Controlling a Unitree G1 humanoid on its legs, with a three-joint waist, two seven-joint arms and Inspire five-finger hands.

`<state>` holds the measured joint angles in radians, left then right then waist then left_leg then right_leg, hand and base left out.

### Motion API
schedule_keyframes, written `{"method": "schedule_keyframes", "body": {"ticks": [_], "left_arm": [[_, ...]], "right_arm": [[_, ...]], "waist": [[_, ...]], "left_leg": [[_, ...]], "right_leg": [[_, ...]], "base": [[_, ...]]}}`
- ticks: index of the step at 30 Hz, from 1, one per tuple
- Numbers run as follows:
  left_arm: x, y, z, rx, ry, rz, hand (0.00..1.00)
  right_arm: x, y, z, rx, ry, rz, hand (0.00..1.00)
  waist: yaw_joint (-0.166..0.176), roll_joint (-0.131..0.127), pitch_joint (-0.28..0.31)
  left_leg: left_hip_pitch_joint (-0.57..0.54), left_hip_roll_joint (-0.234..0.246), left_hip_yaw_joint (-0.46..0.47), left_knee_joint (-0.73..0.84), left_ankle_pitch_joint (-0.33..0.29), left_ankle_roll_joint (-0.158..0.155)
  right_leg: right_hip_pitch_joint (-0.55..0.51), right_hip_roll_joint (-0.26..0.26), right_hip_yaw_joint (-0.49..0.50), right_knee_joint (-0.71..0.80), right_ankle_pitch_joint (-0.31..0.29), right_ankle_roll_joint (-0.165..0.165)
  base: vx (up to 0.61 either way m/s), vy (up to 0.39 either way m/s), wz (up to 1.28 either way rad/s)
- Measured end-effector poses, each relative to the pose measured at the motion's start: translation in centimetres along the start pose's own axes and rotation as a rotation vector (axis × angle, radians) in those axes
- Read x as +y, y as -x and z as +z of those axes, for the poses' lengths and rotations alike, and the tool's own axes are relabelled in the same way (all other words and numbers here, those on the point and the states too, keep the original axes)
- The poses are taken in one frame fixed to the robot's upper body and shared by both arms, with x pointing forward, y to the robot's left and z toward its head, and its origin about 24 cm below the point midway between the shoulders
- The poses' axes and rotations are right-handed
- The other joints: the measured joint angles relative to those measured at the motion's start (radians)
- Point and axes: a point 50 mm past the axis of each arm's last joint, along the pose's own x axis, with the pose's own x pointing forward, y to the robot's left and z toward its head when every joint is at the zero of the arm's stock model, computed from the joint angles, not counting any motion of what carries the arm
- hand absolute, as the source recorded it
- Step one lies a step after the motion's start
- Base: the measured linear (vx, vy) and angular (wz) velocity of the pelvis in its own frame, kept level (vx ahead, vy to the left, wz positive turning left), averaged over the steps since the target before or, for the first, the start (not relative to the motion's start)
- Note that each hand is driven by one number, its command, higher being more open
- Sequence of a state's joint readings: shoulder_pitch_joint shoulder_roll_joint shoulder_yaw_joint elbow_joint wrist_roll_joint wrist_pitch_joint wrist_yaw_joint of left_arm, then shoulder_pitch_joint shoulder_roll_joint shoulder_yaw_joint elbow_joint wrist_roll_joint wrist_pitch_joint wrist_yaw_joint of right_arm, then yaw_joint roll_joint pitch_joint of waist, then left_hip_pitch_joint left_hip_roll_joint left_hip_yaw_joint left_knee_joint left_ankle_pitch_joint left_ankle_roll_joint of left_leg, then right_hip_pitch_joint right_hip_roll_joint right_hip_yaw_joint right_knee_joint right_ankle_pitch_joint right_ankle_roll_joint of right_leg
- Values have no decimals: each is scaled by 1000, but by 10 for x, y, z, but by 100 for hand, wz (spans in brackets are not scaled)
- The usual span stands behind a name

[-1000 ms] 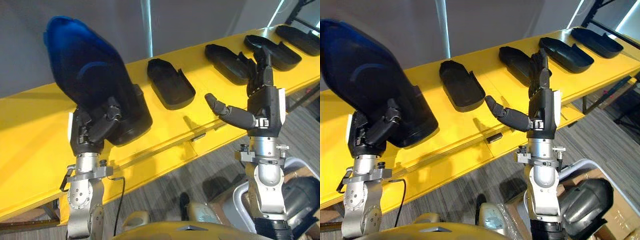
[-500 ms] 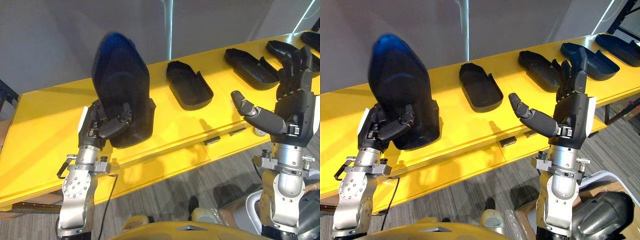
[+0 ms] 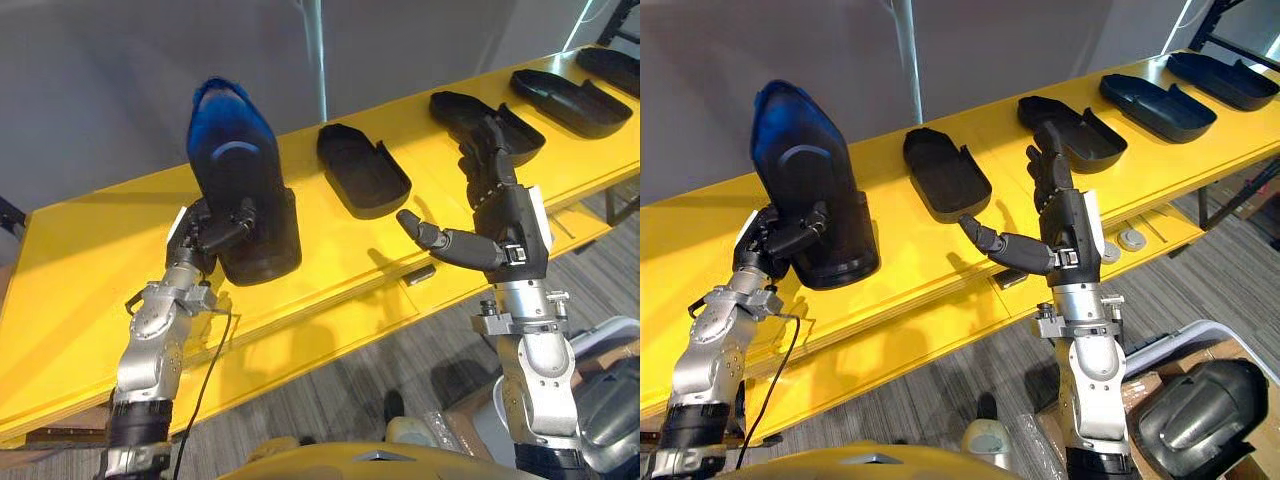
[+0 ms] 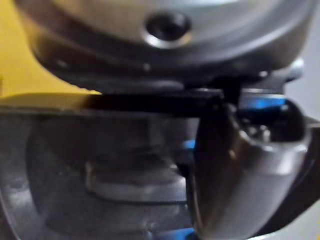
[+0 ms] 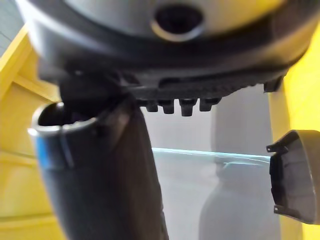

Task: Walk over and take three plastic housings, then place them on the shelf

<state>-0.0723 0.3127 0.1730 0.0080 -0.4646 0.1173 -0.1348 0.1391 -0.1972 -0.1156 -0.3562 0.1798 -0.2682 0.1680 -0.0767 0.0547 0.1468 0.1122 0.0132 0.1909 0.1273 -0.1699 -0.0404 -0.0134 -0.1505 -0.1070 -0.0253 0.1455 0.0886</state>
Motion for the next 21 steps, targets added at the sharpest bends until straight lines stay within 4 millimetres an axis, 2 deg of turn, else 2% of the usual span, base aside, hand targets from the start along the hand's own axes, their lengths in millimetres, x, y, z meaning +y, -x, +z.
{"method": "schedule_keyframes", "body": {"ticks": [4, 7, 12, 16, 17, 21], "left_arm": [[2, -14, -1, 38, 36, 9, 0], [2, -23, -2, 62, 52, 27, 0], [-2, -40, -4, 96, 70, 32, 0], [-5, -48, -2, 112, 76, 18, 0], [-5, -49, -2, 120, 77, 17, 100], [-11, -56, 1, 149, 64, -7, 100]], "right_arm": [[5, -1, 0, -9, -51, 46, 100], [16, -8, 3, -40, -112, 148, 100], [44, -35, 18, -150, -126, 363, 100], [54, -49, 25, -202, -130, 404, 100], [54, -52, 25, -207, -129, 407, 100], [54, -57, 25, -206, -126, 389, 100]], "waist": [[-9, 1, 0], [-14, 2, -1], [-10, 6, 2], [-6, 5, 17], [-3, 7, 24], [9, 17, 45]], "left_leg": [[-1, -3, 7, -10, 8, 4], [-1, -4, 7, -21, 18, 3], [-8, -6, -29, -54, 41, -5], [-22, -5, -62, -72, 59, -6], [-24, -4, -68, -76, 63, -6], [-34, -4, -88, -80, 75, 0]], "right_leg": [[0, 0, 5, -18, 16, -1], [1, 0, 3, -30, 24, -2], [-1, -3, -28, -31, 22, -4], [-4, -5, -64, -32, 20, -7], [-5, -5, -69, -32, 19, -8], [-5, -6, -88, -32, 18, -10]], "base": [[-57, -6, -7], [-54, -21, 1], [-52, -34, 20], [-23, -27, 27], [-15, -27, 30], [5, -8, 15]]}}
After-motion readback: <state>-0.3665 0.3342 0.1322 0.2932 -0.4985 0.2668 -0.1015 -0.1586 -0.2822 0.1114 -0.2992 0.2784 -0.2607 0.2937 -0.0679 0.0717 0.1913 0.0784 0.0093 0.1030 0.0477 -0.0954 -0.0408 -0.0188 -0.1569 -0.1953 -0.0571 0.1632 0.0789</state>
